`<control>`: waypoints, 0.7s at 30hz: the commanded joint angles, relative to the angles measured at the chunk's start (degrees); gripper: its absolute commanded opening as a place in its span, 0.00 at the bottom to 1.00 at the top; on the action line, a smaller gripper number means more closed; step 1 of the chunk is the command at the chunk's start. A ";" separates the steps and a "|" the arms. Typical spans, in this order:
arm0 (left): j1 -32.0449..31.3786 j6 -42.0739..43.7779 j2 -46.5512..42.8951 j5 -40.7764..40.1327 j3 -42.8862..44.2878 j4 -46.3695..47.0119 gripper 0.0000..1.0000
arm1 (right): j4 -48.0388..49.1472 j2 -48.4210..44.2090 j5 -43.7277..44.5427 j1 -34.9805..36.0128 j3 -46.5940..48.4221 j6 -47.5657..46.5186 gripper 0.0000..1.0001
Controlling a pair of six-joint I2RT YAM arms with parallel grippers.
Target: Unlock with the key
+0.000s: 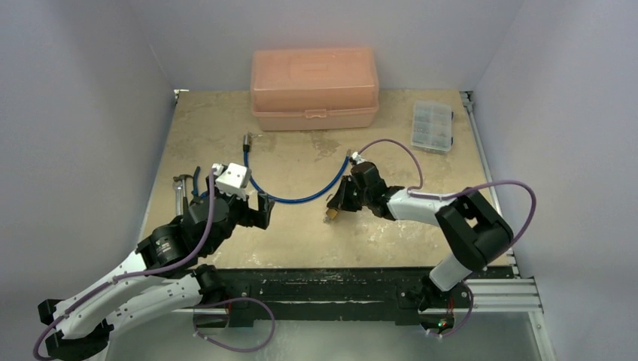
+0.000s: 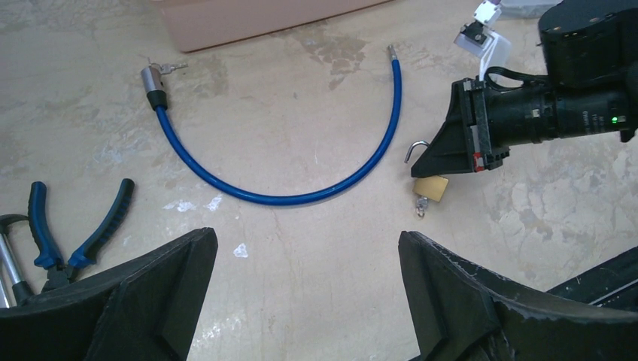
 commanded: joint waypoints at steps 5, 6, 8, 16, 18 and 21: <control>0.04 0.33 -2.58 -2.59 0.12 -0.05 0.98 | 0.74 6.75 -6.10 -4.04 7.26 -7.88 0.00; 0.04 0.33 -2.54 -2.65 0.05 -0.18 0.98 | -0.25 7.91 -6.52 -4.54 8.02 -8.67 0.00; 0.04 0.32 -2.46 -2.69 0.20 -0.19 0.98 | -1.02 9.55 -7.31 -5.55 8.65 -8.81 0.11; 0.04 0.11 -2.80 -3.01 0.21 -0.48 0.98 | -2.74 8.65 -5.29 -6.58 8.48 -9.03 0.45; 0.04 0.15 -2.94 -3.02 0.21 -0.51 0.98 | -4.06 7.93 -3.92 -6.53 8.43 -9.16 0.46; 0.04 0.22 -2.85 -3.04 0.21 -0.54 0.98 | -5.28 6.82 -2.26 -6.52 7.94 -9.24 0.47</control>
